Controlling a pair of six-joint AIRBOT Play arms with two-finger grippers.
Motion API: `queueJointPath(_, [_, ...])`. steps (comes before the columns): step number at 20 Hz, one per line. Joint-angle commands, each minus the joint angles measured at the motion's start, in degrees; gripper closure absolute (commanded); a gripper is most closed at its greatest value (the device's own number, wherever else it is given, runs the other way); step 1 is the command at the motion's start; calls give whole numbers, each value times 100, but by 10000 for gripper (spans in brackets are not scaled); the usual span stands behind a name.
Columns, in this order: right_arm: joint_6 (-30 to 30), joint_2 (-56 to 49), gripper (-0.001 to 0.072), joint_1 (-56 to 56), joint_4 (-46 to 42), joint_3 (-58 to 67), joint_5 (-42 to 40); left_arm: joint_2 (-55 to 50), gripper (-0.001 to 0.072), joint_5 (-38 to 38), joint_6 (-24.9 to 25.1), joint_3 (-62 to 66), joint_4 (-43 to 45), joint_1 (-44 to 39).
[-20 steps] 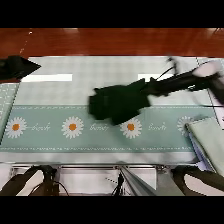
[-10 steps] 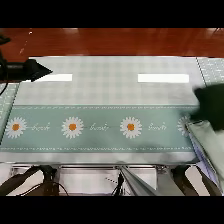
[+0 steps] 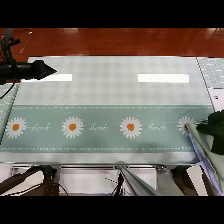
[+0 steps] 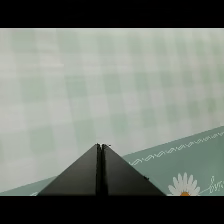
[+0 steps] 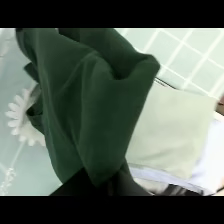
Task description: Fold the shirts.
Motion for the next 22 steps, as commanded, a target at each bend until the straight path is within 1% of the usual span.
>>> queueJointPath(1, [-114,11,315,-83,-710,-96,39,-107,652,245,122,0,4,-7])
queueJointPath(2, [-195,9,235,-83,-804,-96,33,-118,652,245,216,0,4,-7])
queueJointPath(4, [-221,9,223,-83,-940,-94,-107,-122,649,236,319,0,4,-7])
queueJointPath(5, [-221,9,223,-81,-850,-94,-173,-118,612,216,428,2,4,-9])
queueJointPath(7, [-382,9,218,-81,-186,-94,-581,-116,270,118,490,31,4,-13])
queueJointPath(8, [-570,7,153,-39,289,-94,-894,-114,253,35,516,70,4,-22])
queueJointPath(9, [-789,-4,151,74,688,-94,-1147,-103,253,-101,697,146,28,-55])
queueJointPath(10, [-892,-46,139,297,988,-94,-1320,-85,253,-208,728,251,195,-138])
queueJointPath(11, [-892,-125,116,603,1110,-94,-1373,-68,253,-308,717,382,507,-275])
queueJointPath(12, [-887,-247,116,1049,1119,-94,-1357,-46,253,-407,564,538,1003,-474])
queueJointPath(14, [-833,-507,113,2105,1099,-94,-1384,-35,245,-664,-140,905,2459,-1064])
queueJointPath(15, [-739,-640,112,2680,1095,-94,-1504,-35,135,-789,-564,1060,3230,-1423])
queueJointPath(16, [-649,-761,101,3200,1054,-94,-1661,-35,55,-841,-962,1154,3882,-1751])
queueJointPath(17, [-579,-901,100,3755,944,-94,-1840,-35,28,-837,-1338,1191,4494,-2079])
queueJointPath(18, [-553,-1034,100,4253,730,-94,-1952,-44,26,-866,-1639,1189,4937,-2361])
queueJointPath(19, [-538,-1196,99,4782,382,-94,-1969,-63,25,-962,-1843,1189,5160,-2555])
queueJointPath(20, [-490,-1379,98,5294,-76,-94,-1939,-81,27,-1093,-1998,1185,5206,-2693])
queueJointPath(21, [-439,-1543,99,5698,-446,-96,-1884,-107,51,-1255,-2074,1185,5204,-2789])
queueJointPath(22, [-343,-1738,99,6111,-717,-96,-1853,-129,51,-1362,-2072,1185,5204,-2850])
